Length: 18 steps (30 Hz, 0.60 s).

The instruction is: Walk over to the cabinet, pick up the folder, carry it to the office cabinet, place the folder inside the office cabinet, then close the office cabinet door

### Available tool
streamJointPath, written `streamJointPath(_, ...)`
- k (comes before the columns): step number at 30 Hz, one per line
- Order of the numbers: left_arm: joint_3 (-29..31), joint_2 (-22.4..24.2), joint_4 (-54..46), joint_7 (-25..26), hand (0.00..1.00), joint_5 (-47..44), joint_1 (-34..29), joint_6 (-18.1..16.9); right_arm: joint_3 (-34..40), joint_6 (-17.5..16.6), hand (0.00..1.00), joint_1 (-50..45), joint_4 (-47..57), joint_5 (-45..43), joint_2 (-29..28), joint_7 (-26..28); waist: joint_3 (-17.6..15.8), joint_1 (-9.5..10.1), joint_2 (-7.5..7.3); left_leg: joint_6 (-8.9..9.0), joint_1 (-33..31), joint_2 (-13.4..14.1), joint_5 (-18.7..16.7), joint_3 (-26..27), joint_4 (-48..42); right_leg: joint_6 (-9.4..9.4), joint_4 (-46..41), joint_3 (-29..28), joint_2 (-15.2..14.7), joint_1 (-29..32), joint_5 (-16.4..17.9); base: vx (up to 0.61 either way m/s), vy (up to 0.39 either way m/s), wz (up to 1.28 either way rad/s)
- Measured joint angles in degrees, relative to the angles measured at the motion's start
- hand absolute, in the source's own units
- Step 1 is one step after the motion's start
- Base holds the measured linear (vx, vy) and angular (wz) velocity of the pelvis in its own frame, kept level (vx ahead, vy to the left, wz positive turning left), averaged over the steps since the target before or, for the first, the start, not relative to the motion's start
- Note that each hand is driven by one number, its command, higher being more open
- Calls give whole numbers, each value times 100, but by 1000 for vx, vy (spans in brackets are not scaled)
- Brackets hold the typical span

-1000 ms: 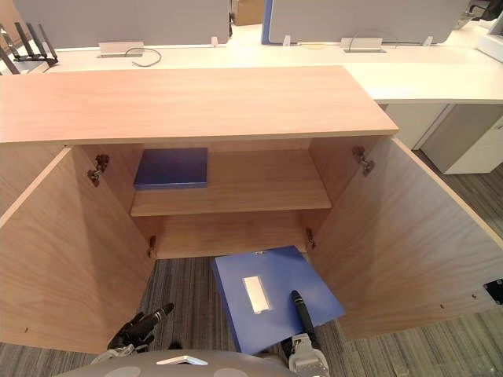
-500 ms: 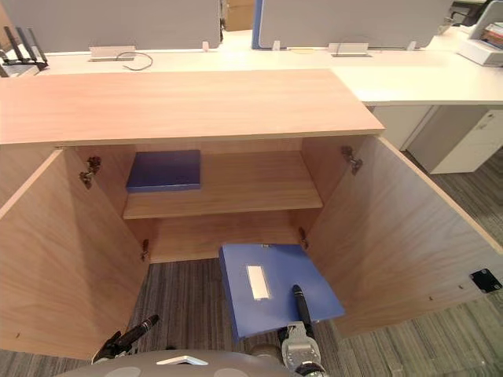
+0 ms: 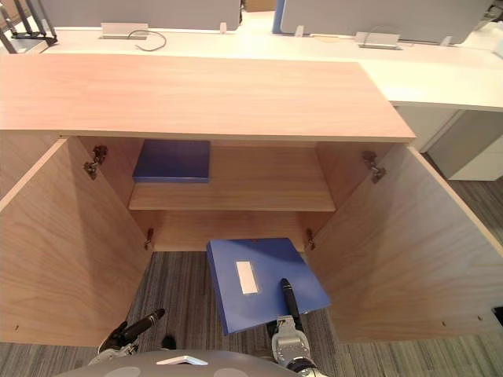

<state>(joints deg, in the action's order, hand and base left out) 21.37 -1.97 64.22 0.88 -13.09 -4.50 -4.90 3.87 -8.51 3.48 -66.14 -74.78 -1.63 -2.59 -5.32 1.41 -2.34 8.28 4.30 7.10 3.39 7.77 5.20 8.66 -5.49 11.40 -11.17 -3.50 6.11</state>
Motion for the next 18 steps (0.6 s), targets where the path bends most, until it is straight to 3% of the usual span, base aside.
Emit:
streamJointPath(7,-139,-35,-24,-44,100,27,4,21,16,41,0,36,-43,20,-26,0,-6,-18,-7,53,-44,50,-125,-50,-173,-18,312,180,78,-328,-67,100,-12,12)
streamJointPath(10,-157,-70,-239,-67,100,22,12,32,17,44,0,15,-39,18,-60,-19,-120,-9,-83,-28,-711,210,-781,16,-1891,-30,370,419,100,-660,-75,51,-8,30)
streamJointPath(12,-261,-64,-356,-77,100,27,8,16,-3,51,0,-12,58,18,-60,-25,-204,28,-19,-62,-991,419,-878,217,-2867,-105,373,441,141,-906,-60,5,-1,18)
streamJointPath(13,-261,-58,-391,-93,100,21,9,17,-7,54,0,-25,132,19,-54,-26,-208,42,-38,-62,-1049,458,-878,235,-3055,-154,377,426,143,-914,-29,-35,-4,-1)
streamJointPath(16,-303,-2,-418,-137,100,17,55,18,-138,90,0,-46,416,28,-41,-20,-278,97,111,-74,-1311,625,-818,262,-3549,-274,504,275,214,-965,76,-42,-6,-12)
streamJointPath(17,-246,-16,-464,-164,100,2,76,21,-227,88,0,-53,418,31,-18,-25,-334,104,59,-94,-1536,665,-807,295,-3792,-275,470,241,170,-930,73,-6,28,-11)
streamJointPath(18,-231,20,-487,-162,100,22,49,18,-241,87,0,-69,411,40,3,-42,-303,115,121,-113,-1524,663,-890,352,-3376,-273,404,192,136,-866,91,-2,36,-18)
